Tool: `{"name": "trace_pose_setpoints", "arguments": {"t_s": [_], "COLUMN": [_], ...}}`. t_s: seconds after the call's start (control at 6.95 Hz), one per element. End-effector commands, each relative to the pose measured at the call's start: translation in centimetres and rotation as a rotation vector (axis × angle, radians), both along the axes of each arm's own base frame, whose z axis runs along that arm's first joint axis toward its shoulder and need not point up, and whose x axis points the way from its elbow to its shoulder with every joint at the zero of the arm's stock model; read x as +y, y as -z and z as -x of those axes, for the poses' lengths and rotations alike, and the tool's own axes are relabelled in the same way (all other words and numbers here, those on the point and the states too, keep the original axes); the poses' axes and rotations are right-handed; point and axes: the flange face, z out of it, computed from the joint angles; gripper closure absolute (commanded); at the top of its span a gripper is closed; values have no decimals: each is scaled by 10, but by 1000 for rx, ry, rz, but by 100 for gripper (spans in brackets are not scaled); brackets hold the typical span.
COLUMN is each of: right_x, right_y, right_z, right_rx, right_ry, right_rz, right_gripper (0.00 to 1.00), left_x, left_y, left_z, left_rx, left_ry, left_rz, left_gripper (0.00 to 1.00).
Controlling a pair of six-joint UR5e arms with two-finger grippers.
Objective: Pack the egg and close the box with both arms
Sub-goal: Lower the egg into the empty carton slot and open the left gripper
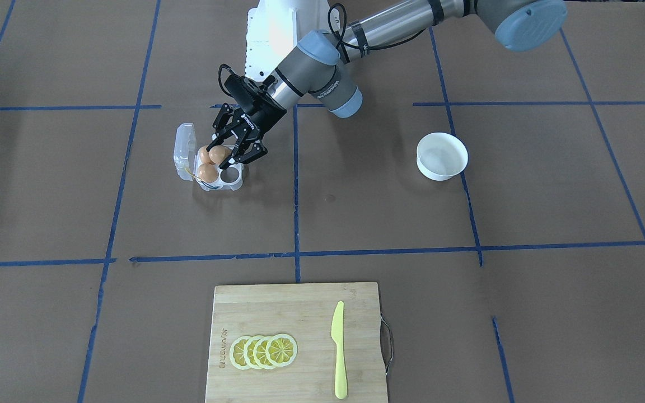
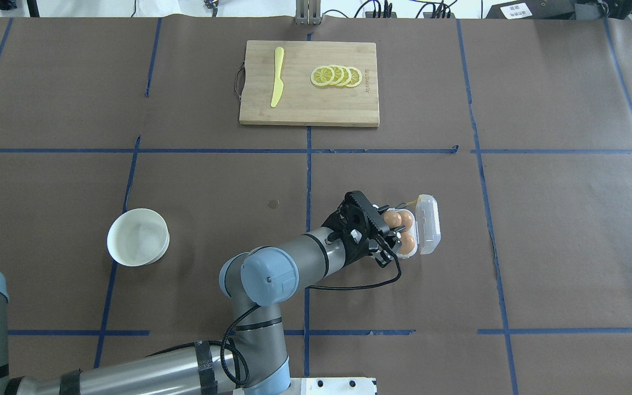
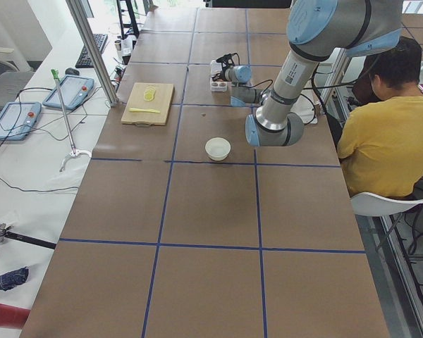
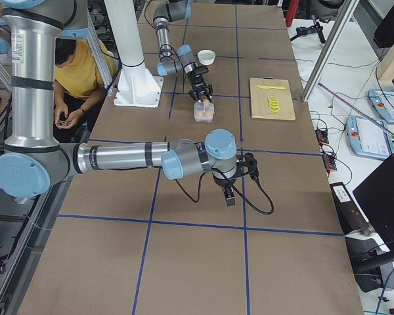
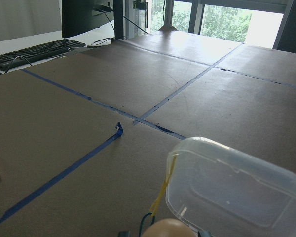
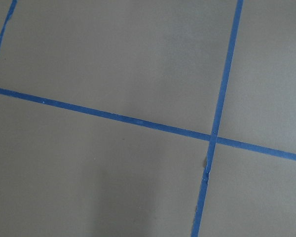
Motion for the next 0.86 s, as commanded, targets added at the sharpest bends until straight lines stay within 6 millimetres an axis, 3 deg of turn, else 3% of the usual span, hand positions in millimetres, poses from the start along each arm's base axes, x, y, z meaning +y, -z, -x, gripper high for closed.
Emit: {"name": "trace_pose_setpoints", "arguments": {"t_s": [0.0,0.29,0.72], "right_x": [0,0,-1], "right_y": [0,0,0], "right_z": [0,0,0], "right_rx": [0,0,2], "right_ry": [1,1,0], "right_rz": [0,-2,-2], "right_gripper": [0,0,0], "left_x": [6,12,12], "left_y": [-3,-5,-3], "left_z": [-5,-7,-5], "left_rx": [-6,-8,-3], "left_ry": [-8,-15,-16], "left_rz": [2,2,1], "left_gripper": [90,75,30]}}
